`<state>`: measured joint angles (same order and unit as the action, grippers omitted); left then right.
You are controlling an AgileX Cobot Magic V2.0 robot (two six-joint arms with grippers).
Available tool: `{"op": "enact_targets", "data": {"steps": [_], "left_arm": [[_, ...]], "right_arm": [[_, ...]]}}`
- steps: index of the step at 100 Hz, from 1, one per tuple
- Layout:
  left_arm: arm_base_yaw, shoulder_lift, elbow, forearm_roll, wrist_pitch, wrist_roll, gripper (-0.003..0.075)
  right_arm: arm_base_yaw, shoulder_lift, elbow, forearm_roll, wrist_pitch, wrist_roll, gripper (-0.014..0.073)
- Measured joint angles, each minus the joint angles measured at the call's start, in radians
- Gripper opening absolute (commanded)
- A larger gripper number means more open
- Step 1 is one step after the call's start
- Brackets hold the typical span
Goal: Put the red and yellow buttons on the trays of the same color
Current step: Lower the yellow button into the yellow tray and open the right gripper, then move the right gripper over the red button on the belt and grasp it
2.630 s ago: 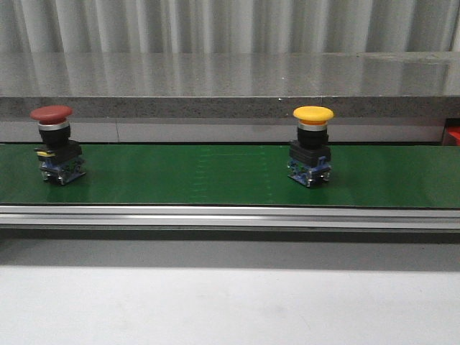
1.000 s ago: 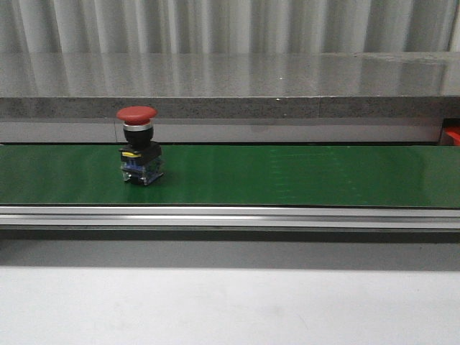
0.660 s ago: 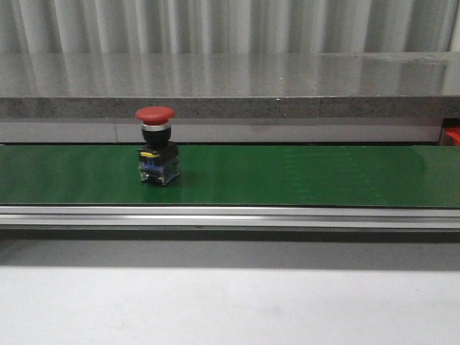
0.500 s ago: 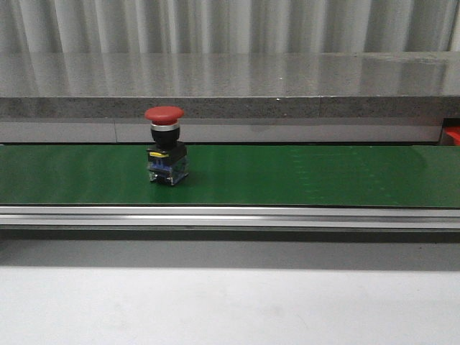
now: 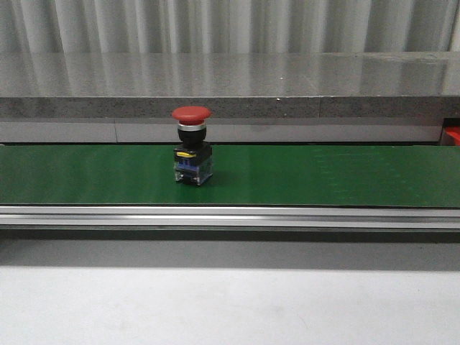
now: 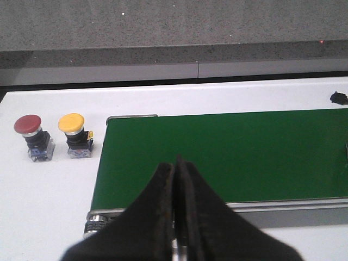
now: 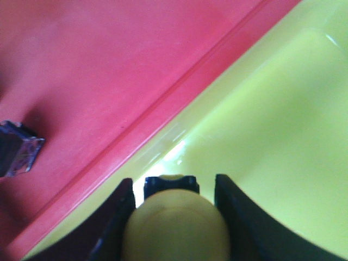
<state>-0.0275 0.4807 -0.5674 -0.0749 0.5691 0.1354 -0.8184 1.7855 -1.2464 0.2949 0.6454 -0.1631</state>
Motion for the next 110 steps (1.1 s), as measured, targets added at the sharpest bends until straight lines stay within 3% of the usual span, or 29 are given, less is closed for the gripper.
{"op": "enact_targets", "data": {"steps": [47, 57, 74, 83, 110], "left_arm": [[0.000, 0.000, 0.000, 0.000, 0.000, 0.000, -0.0020], [0.000, 0.000, 0.000, 0.000, 0.000, 0.000, -0.0020], [0.000, 0.000, 0.000, 0.000, 0.000, 0.000, -0.0020], [0.000, 0.000, 0.000, 0.000, 0.000, 0.000, -0.0020], [0.000, 0.000, 0.000, 0.000, 0.000, 0.000, -0.0020]], "right_arm": [[0.000, 0.062, 0.049, -0.006, -0.074, 0.000, 0.0043], [0.000, 0.062, 0.049, -0.004, -0.074, 0.000, 0.0142], [0.000, 0.062, 0.049, -0.004, -0.060, 0.002, 0.0463], [0.000, 0.064, 0.049, -0.004, -0.046, 0.002, 0.0574], [0.000, -0.039, 0.051, -0.004, -0.055, 0.002, 0.0594]]}}
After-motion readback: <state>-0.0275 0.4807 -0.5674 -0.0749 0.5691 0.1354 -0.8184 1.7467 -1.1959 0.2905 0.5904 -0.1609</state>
